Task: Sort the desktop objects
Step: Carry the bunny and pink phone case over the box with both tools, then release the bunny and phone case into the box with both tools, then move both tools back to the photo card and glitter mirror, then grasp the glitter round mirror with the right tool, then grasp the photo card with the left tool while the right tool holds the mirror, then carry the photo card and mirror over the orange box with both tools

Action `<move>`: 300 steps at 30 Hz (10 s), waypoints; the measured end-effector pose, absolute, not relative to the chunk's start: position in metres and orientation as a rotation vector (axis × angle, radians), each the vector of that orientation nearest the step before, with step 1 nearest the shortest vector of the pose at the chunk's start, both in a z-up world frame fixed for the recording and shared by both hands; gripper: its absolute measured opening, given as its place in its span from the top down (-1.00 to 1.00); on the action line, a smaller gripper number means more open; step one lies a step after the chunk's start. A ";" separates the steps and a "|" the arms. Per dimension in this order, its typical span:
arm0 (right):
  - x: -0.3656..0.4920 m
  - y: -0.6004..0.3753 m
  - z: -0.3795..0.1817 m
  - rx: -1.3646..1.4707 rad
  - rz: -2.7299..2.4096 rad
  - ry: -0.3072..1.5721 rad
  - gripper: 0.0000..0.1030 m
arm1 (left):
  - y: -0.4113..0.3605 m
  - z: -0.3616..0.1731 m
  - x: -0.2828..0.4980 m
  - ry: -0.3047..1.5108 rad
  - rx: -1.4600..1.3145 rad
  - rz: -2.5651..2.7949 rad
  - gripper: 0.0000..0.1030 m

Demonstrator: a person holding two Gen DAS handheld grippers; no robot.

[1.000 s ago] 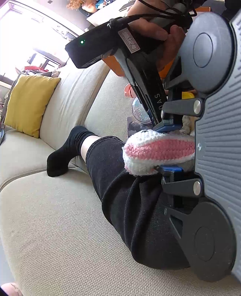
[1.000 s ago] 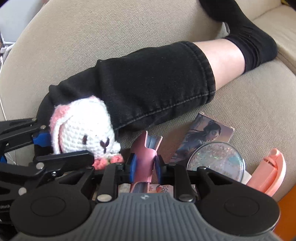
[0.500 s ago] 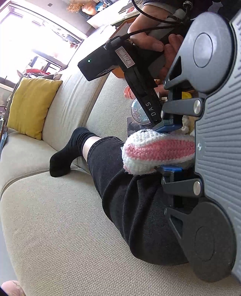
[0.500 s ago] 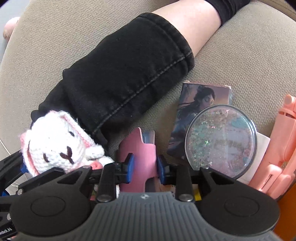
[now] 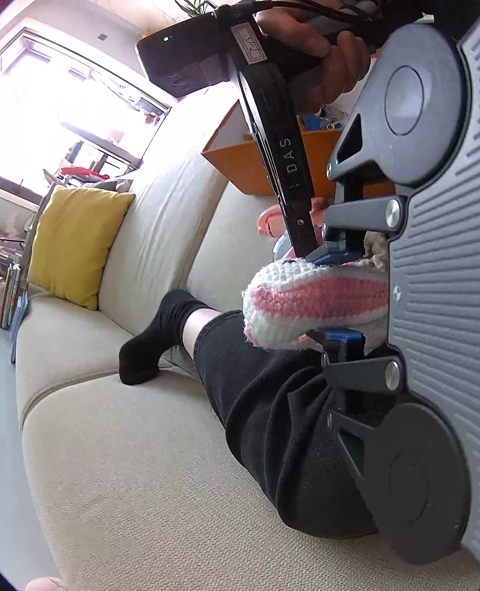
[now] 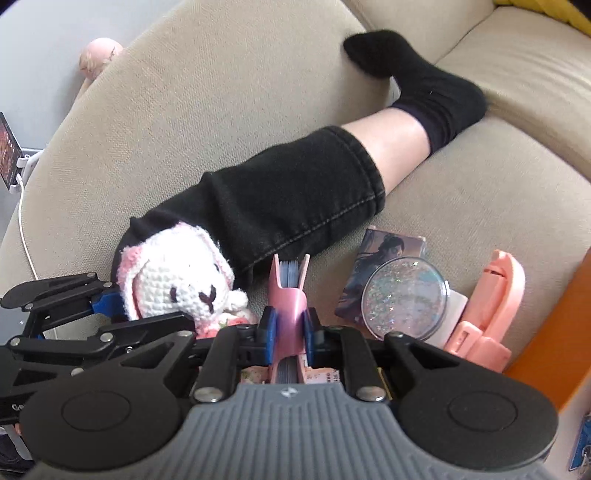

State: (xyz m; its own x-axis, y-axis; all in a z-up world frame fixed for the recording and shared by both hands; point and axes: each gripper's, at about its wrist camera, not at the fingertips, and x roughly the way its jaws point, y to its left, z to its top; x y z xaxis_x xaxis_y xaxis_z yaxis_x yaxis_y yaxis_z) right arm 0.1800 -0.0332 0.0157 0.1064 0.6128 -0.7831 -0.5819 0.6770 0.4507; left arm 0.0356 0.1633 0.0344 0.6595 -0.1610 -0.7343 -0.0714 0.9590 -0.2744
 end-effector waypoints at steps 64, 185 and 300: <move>0.137 -0.266 0.000 -0.018 0.122 1.160 0.68 | -0.132 -0.033 0.251 1.031 0.435 -0.412 0.40; 0.214 -0.001 -0.048 0.048 0.841 1.407 0.72 | 0.130 -0.056 0.100 1.098 -0.118 -0.023 0.65; 0.089 -0.274 0.037 0.234 0.145 0.957 0.74 | -0.070 -0.006 0.140 1.011 -0.238 -0.471 0.50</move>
State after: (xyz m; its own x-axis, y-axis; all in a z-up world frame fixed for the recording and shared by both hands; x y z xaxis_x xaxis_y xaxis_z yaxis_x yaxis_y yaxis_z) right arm 0.0893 -0.2740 0.0367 0.5690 0.2255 -0.7908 -0.0196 0.9651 0.2611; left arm 0.1399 -0.0704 -0.0056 0.4428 -0.4833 -0.7552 0.2675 0.8752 -0.4031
